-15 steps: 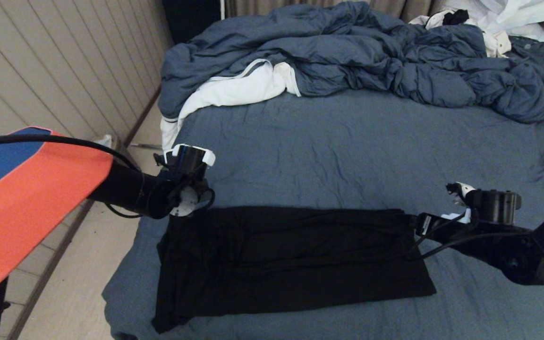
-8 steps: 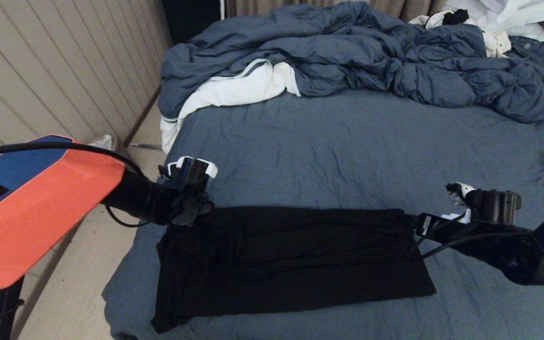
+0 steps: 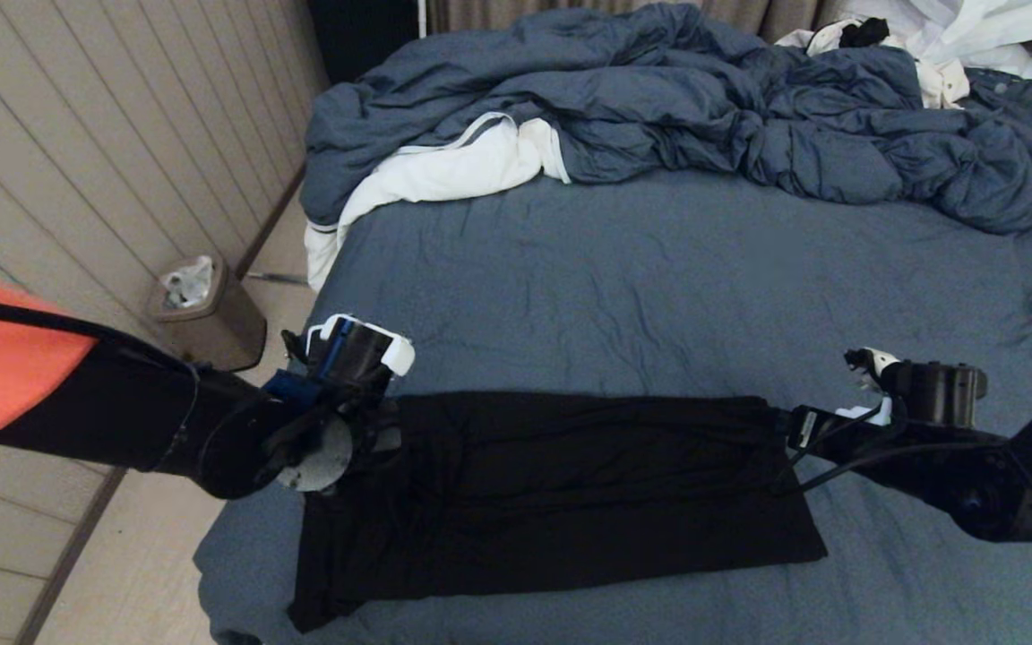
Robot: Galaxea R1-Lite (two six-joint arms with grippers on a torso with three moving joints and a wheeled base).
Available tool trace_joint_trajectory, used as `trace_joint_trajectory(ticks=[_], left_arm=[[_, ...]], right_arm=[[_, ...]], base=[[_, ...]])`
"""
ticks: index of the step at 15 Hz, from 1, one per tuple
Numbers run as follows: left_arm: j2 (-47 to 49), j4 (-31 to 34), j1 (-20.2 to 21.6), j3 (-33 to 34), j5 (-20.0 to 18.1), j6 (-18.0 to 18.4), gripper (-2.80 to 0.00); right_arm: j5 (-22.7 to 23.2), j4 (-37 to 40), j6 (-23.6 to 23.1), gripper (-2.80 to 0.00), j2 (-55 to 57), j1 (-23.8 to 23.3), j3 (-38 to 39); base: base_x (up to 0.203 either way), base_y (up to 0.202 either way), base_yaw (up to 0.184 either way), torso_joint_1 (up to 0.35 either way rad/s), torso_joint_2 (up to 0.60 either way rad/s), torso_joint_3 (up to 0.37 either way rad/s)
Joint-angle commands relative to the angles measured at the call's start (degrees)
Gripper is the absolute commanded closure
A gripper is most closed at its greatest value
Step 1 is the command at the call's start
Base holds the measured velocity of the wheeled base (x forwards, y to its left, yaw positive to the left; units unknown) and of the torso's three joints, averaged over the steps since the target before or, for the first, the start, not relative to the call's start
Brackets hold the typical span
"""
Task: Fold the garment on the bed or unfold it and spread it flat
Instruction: Fold the black T-shirt
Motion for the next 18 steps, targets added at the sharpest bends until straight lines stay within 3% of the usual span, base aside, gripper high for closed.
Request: trace_joint_trajectory(ticks=[1,4,5,6,10,18], left_arm=[[-1.5,-0.1,-1.6,0.9,0.2,-1.7,0.00],[0.3,0.0,-0.2,-2.4,-3.0,-1.5,0.00],[1.5,0.2,0.7,-3.9,-3.8,-1.4,-1.68],[3.0,0.3,1.2,-5.6,-4.1,-1.1,-2.80],[8.1,0.2,1.7,-9.5,-4.5,0.7,-2.80],[11.6,-0.3,1.7,-10.9,-4.4,2.2,-2.80]], right_arm=[[0.1,-0.3,0.1,-2.80,-0.2,0.0,0.2],[0.1,-0.3,0.1,-2.80,-0.3,-0.1,0.2],[0.1,-0.3,0.1,-2.80,-0.4,-0.2,0.2],[0.1,-0.3,0.1,-2.80,-0.3,-0.2,0.2],[0.1,-0.4,0.0,-2.80,-0.2,-0.3,0.1],[0.1,-0.3,-0.9,-2.80,0.3,-0.3,0.0]], base=[[0.000,0.000,0.000,0.000,0.00,0.000],[0.000,0.000,0.000,0.000,0.00,0.000],[0.000,0.000,0.000,0.000,0.00,0.000],[0.000,0.000,0.000,0.000,0.00,0.000],[0.000,0.000,0.000,0.000,0.00,0.000],[0.000,0.000,0.000,0.000,0.00,0.000]])
